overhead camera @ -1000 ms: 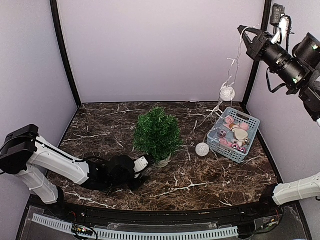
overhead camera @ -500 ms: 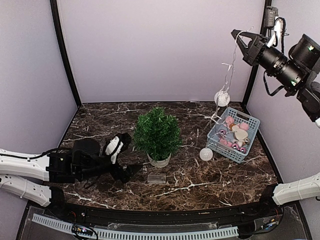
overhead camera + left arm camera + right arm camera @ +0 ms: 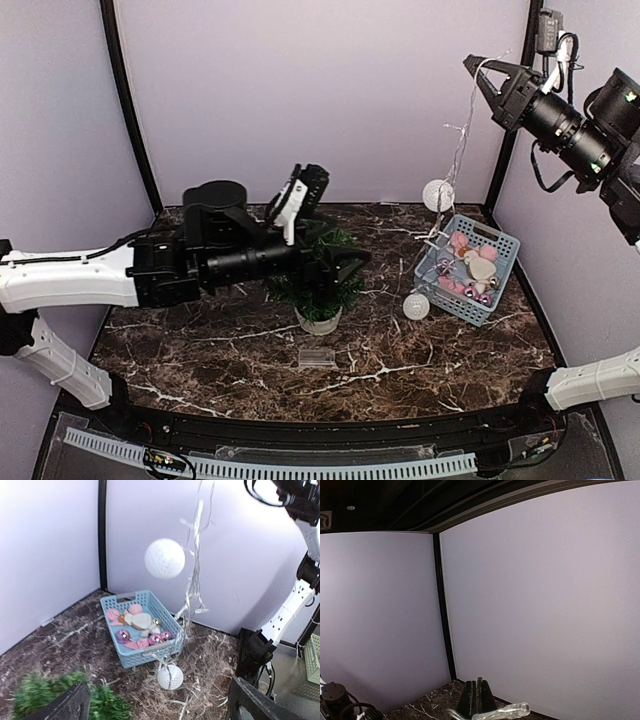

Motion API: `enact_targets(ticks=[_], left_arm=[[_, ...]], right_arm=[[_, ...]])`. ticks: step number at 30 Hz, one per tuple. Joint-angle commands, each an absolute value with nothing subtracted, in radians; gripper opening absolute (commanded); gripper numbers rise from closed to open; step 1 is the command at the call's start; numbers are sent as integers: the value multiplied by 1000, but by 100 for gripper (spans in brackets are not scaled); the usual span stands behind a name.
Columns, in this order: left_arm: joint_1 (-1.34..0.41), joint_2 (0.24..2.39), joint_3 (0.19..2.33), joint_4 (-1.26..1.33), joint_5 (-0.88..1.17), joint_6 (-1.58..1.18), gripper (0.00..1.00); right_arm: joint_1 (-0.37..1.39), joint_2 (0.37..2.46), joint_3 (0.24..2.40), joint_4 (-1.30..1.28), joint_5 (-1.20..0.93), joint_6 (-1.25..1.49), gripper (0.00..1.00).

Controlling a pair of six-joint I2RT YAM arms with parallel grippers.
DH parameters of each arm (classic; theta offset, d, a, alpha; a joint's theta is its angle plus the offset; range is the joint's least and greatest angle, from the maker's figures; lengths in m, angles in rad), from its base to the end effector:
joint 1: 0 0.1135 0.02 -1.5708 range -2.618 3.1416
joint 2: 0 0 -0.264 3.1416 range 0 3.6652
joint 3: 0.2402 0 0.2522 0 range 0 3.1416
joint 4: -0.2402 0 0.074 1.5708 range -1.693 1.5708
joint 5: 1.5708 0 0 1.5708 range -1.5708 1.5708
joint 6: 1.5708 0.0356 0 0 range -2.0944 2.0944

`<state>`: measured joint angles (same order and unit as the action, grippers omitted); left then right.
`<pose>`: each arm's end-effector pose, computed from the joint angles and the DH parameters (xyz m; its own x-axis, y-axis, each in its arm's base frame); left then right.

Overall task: Decorate the small christmas tree
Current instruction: Pass from the left arm to the right, then pass from the right arm to the left

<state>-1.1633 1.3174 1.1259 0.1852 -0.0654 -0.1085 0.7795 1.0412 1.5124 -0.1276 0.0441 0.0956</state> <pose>0.1271 -0.2885 0.3807 -0.0989 -0.0436 -0.9941 0.8848 0.4534 -0.1079 0.1297 0.1260 0.5429 0.1743 0.3063 -0.9358 -0.6925 0.7138 0.1047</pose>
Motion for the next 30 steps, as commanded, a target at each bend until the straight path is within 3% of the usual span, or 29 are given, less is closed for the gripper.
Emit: enact_targets(ticks=[1, 15, 17, 23, 26, 30], left_arm=[[-1167, 1488, 1248, 143, 35, -157, 99], [-1108, 1778, 1419, 180, 173, -240, 99], [-1108, 1790, 1425, 187, 184, -238, 95], [-1108, 1809, 1429, 192, 241, -216, 69], [-1108, 1811, 1431, 189, 250, -215, 46], [-1109, 1785, 1430, 189, 231, -199, 25]], right_arm=[[772, 1022, 1548, -74, 10, 115, 0], [773, 1023, 1558, -59, -39, 121, 0], [773, 1021, 1561, -62, -38, 119, 0], [773, 1016, 1558, -61, -31, 114, 0], [773, 1015, 1552, -62, -19, 111, 0], [773, 1004, 1529, -68, 22, 102, 0]])
